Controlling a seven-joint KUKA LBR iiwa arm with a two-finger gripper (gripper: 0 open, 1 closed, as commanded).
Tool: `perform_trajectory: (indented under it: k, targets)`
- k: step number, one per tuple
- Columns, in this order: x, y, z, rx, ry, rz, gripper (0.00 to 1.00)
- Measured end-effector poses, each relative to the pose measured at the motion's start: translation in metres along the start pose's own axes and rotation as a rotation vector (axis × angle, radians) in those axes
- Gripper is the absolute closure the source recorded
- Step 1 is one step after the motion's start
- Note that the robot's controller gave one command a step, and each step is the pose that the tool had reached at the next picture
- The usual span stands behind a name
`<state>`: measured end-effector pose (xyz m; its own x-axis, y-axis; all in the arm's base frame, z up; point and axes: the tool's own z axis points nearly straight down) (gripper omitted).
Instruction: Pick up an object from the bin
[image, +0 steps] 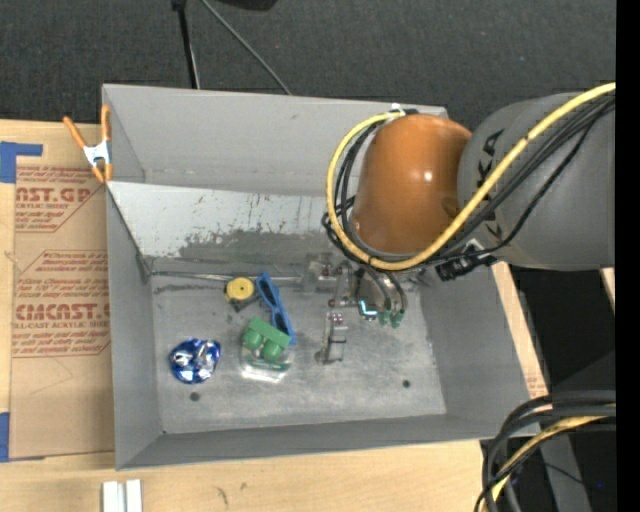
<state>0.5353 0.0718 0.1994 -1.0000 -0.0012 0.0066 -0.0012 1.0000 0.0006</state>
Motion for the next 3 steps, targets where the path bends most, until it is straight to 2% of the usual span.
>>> perform_trajectory:
  k: [1, 2, 3]
  targets:
    - [-0.059, 0.037, 0.128, 0.001, -0.007, -0.253, 0.00]
    - [-0.062, 0.036, 0.122, 0.001, -0.015, -0.250, 1.00]
    - [-0.029, 0.030, -0.016, 0.001, -0.017, -0.245, 1.00]
